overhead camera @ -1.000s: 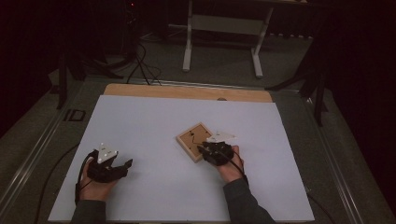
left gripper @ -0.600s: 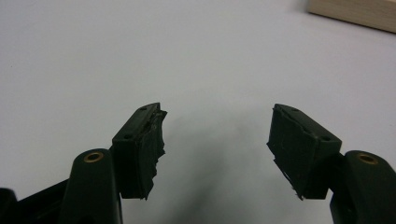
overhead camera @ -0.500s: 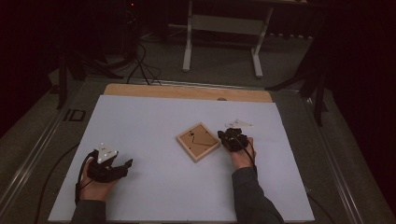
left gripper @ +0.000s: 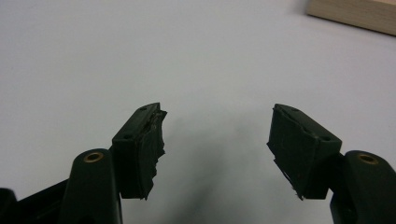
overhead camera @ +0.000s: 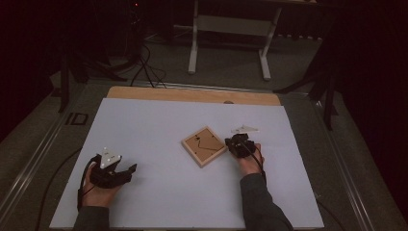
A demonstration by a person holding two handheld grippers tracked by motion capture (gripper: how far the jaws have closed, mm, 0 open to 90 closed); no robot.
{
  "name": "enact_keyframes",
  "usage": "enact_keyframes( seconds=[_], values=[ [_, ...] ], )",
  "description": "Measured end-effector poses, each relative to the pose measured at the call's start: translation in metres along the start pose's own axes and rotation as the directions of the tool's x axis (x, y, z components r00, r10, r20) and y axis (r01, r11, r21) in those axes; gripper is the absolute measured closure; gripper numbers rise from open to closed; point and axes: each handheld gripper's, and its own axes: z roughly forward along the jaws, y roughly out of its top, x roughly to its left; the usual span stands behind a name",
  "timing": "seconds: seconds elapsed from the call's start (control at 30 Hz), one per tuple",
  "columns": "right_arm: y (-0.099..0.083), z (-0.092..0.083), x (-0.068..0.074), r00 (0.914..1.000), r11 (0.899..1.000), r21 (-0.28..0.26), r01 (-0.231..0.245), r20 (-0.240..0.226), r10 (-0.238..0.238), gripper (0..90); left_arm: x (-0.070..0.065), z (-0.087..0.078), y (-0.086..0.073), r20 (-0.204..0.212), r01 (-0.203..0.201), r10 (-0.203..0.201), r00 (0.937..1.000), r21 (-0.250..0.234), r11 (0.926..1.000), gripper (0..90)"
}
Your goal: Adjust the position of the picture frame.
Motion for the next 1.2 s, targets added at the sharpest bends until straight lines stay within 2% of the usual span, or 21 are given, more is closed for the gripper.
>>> enact_keyframes(
  seconds=[0.1,0.23,0.67,0.77,0.9,1.0,1.2],
  values=[
    [-0.002,-0.001,-0.002,0.9999,1.000,0.026,-0.002,-0.014,0.002,89.9,0.000,0.000,0.000,0.000,-0.001,0.001,1.0000,0.001,1.0000,35.0],
    [-0.008,-0.003,0.001,0.9995,0.999,0.045,0.019,-0.026,-0.018,89.9,-0.001,0.001,0.000,0.001,-0.004,0.004,1.0000,0.005,1.0000,34.9],
    [-0.022,-0.018,0.025,0.9928,0.994,0.051,0.098,-0.074,-0.094,89.9,-0.002,0.000,0.001,0.006,-0.006,0.006,1.0000,-0.001,1.0000,35.0],
    [-0.023,-0.022,0.035,0.9866,0.989,0.058,0.139,-0.094,-0.134,89.9,-0.003,0.000,0.001,0.010,-0.007,0.007,0.9999,-0.002,1.0000,34.9],
    [-0.026,-0.024,0.044,0.9807,0.984,0.061,0.167,-0.114,-0.159,89.9,-0.003,0.000,0.001,0.017,-0.002,0.002,0.9999,-0.007,1.0000,35.0],
    [-0.028,-0.027,0.055,0.9727,0.981,0.058,0.183,-0.156,-0.172,89.8,-0.003,0.000,0.002,0.024,0.001,-0.001,0.9997,-0.009,1.0000,35.0],
    [-0.030,-0.029,0.074,0.9565,0.972,0.049,0.229,-0.196,-0.216,89.9,-0.002,-0.001,0.003,0.048,0.027,-0.026,0.9985,-0.026,0.9993,35.0]
  ],
)
